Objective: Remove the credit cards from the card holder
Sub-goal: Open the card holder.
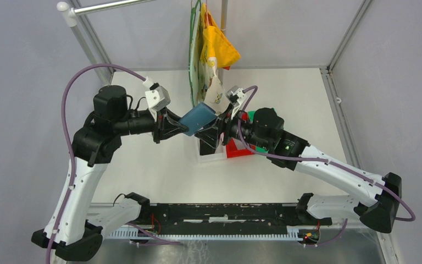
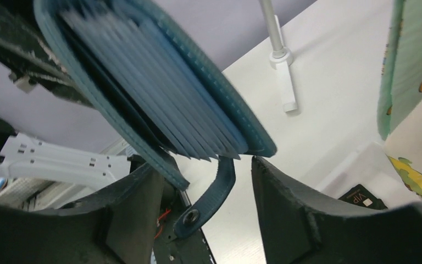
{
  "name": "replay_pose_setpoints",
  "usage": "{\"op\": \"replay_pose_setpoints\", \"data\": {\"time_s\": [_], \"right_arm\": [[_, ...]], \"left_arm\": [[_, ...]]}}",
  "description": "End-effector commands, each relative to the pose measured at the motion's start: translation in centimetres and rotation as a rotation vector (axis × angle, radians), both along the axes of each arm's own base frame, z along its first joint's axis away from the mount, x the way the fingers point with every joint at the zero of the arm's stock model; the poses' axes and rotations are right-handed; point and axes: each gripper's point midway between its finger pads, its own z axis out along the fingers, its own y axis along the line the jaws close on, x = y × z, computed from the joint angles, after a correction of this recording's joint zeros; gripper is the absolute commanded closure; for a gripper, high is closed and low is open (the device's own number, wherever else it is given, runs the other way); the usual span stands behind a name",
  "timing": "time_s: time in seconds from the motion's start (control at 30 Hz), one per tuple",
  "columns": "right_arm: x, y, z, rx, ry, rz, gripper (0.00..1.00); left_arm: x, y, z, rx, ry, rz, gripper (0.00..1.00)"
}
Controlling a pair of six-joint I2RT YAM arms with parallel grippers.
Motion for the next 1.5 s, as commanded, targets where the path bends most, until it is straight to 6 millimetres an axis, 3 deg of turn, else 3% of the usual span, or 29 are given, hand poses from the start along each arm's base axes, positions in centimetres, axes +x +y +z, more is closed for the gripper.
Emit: {"op": "replay_pose_setpoints", "data": {"time_s": [0.0,0.2,0.37,0.4,0.5,0.57,0.67,0.97,1.1,1.2,1.33,1.47], "right_arm": [[-1.5,-0.6,2.4,-0.012,-0.124,0.087,0.40],[-2.0,-1.9,5.1,0.002,-0.172,0.078,0.60],[-2.5,-2.8,6.3,-0.006,-0.196,0.078,0.83],[-2.6,-2.9,6.5,-0.007,-0.198,0.078,0.87],[-2.5,-3.4,6.8,-0.012,-0.177,0.056,0.95],[-2.0,-3.4,6.8,-0.033,-0.133,0.025,1.00],[-1.7,-2.4,6.3,-0.100,-0.093,0.014,1.00],[-0.5,-1.7,3.5,-0.360,-0.107,-0.133,1.00],[0.6,-2.2,3.0,-0.487,-0.151,-0.227,1.00],[1.0,-2.0,3.5,-0.542,-0.177,-0.274,1.00],[1.1,-1.0,3.6,-0.583,-0.203,-0.296,1.00],[1.3,-0.3,2.7,-0.657,-0.222,-0.314,1.00]], "left_arm": [[-3.2,-1.3,3.7,-0.123,0.062,-0.132,0.98],[-3.9,-1.3,3.2,-0.117,0.097,-0.161,0.98],[-3.8,-1.1,2.2,-0.101,0.098,-0.150,0.97],[-3.4,-1.0,1.8,-0.091,0.091,-0.131,0.87],[-0.3,-0.3,0.2,-0.061,0.057,0.028,0.38],[2.3,0.6,-0.3,-0.059,0.017,0.172,0.28],[3.5,1.0,-1.7,-0.063,0.005,0.237,0.18],[2.0,0.9,-4.8,0.003,0.049,0.160,0.12],[0.5,1.4,-5.5,0.053,0.032,0.112,0.01],[-0.1,1.9,-6.9,0.083,0.042,0.113,0.00],[1.7,3.5,-9.5,0.143,0.073,0.260,0.00],[0.6,3.4,-9.0,0.093,0.056,0.248,0.00]]}}
